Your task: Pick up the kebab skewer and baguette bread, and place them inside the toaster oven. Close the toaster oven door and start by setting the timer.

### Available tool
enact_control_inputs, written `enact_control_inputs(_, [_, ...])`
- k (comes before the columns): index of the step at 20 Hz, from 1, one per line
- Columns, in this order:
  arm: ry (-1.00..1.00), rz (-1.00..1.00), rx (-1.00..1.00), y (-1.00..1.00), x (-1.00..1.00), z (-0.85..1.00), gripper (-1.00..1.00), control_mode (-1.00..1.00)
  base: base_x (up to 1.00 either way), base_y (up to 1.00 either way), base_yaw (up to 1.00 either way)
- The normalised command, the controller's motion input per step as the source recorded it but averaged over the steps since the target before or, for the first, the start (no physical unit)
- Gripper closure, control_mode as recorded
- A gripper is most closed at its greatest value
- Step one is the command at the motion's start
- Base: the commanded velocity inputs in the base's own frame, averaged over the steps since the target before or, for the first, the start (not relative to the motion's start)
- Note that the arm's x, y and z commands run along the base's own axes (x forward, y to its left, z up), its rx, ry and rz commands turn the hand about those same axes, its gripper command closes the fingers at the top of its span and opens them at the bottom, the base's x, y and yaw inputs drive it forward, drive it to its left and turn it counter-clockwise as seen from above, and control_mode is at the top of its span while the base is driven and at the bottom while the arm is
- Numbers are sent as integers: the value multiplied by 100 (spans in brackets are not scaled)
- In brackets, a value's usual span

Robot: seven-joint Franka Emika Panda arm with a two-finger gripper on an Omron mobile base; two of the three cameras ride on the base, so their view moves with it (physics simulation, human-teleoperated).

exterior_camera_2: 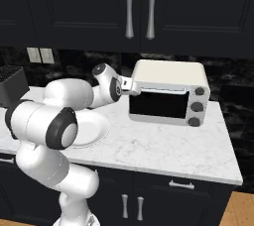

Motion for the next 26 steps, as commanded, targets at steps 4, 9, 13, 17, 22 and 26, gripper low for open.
enact_control_inputs(4, [0,0,-4,0,39,-1,-100,-100,0,0,0])
enact_control_inputs(9, [0,0,-2,0,47,-1,-100,-100,0,0,0])
enact_control_inputs(13, [0,0,0,0,-2,0,-100,-100,0,0,0])
enact_control_inputs(17, [0,1,0,-6,-21,0,-100,-100,0,0,0])
enact_control_inputs(22, [0,2,0,-8,-17,0,-100,-100,0,0,0])
enact_control_inputs(26, [0,7,0,-37,-52,0,-100,-100,0,0,0])
